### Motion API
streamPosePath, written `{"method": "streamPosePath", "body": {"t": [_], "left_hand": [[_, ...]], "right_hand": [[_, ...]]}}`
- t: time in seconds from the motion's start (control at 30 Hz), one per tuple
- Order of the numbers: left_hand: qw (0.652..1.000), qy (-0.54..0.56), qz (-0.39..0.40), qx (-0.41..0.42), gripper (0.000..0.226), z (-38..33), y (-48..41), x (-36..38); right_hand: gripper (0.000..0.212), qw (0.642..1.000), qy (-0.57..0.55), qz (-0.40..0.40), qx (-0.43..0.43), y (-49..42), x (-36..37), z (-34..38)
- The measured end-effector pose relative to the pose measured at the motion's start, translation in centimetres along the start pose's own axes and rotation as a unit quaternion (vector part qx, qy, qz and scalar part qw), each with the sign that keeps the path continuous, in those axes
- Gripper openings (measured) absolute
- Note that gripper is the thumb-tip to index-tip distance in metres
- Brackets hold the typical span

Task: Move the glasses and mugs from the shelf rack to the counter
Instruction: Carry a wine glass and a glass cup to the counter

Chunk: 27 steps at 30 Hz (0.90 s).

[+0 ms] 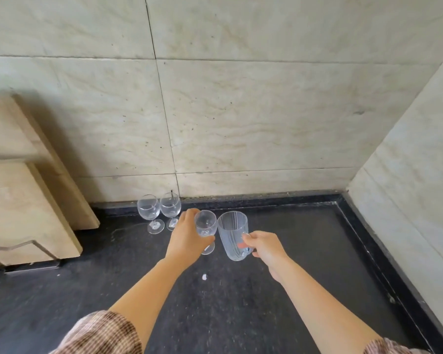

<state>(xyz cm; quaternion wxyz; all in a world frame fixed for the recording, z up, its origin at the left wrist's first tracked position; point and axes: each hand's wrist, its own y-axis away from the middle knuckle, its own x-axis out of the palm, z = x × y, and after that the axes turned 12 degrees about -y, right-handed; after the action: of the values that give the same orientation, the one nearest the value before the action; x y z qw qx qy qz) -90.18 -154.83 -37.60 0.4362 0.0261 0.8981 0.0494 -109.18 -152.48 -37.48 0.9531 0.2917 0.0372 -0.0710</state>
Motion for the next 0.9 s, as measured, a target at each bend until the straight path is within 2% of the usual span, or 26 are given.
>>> {"method": "streamPosePath", "body": {"t": [0.1,0.17,0.27,0.37,0.53,0.9], "left_hand": [[0.999,-0.044,-0.006,0.013,0.053,1.2,-3.3,0.5],[0.994,-0.095,-0.044,0.031,0.056,1.9,-5.0,0.9],[0.971,-0.200,-0.115,0.069,0.059,2.7,-6.8,1.5],[0.953,-0.257,-0.144,0.069,0.061,3.3,-7.9,1.6],[0.939,-0.309,-0.147,0.042,0.066,4.2,-8.8,1.3],[0.935,-0.331,-0.128,0.020,0.074,4.7,-8.9,1.2]], "right_hand": [[0.024,1.000,-0.012,-0.009,0.010,-2.5,0.8,-0.4],[0.023,1.000,-0.019,-0.013,0.009,-3.8,1.1,-0.6],[0.023,1.000,-0.021,-0.021,0.011,-5.3,1.5,-0.6],[0.020,0.999,-0.034,-0.024,0.015,-6.2,1.9,-0.7],[0.019,0.998,-0.052,-0.025,0.014,-7.1,2.5,-0.8],[0.013,0.999,-0.028,0.006,0.020,-7.1,2.2,-1.8]]}}
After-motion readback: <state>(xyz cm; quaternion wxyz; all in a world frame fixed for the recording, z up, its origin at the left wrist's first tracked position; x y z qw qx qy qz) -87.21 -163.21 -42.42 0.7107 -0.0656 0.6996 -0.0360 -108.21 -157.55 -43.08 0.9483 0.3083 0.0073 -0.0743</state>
